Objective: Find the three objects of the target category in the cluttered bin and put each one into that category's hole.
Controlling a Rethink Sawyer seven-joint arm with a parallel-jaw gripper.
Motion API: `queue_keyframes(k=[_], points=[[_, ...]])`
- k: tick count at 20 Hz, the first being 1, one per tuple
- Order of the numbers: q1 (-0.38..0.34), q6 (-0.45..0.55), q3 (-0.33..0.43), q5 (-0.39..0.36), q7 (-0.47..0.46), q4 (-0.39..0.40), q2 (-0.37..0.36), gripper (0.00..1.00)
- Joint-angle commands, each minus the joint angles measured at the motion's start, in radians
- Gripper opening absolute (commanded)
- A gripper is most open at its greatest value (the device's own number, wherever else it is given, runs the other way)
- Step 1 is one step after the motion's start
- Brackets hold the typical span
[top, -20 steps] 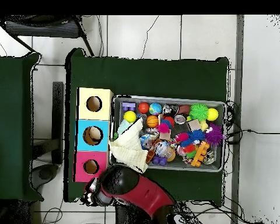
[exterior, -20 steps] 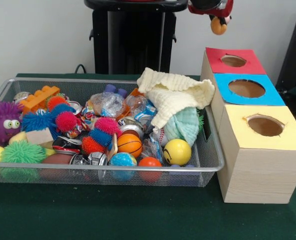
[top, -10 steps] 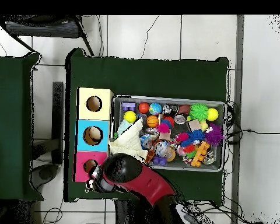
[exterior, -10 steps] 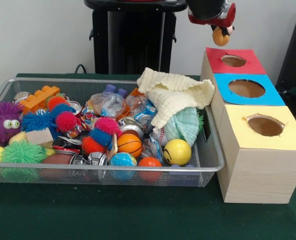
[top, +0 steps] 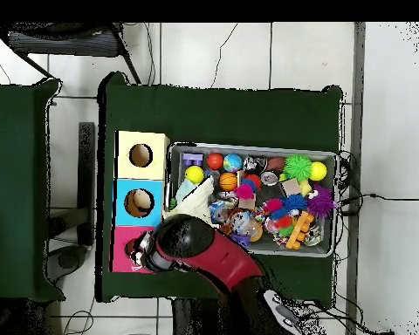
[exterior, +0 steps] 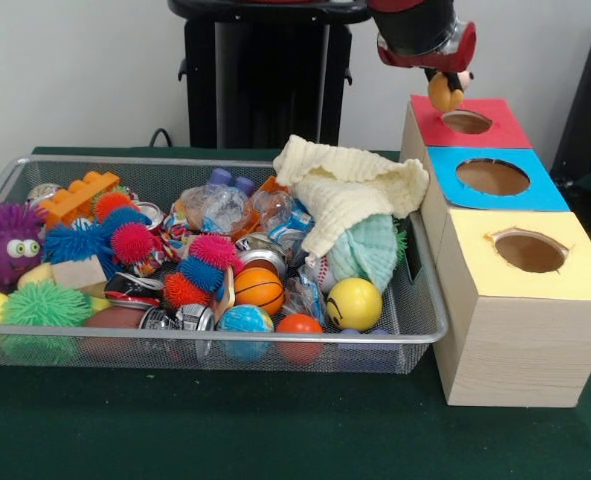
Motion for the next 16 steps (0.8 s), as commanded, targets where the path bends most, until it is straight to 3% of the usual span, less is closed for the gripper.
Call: queue_keyframes(k=[1,5,16], points=[[-0.002,0.012,0.032,0.040,0.200,-0.137,0.099,0.00],[0.000,0.042,0.029,0.025,0.196,-0.167,0.147,0.00],[0.035,0.304,-0.017,-0.050,0.270,-0.264,0.189,0.00]])
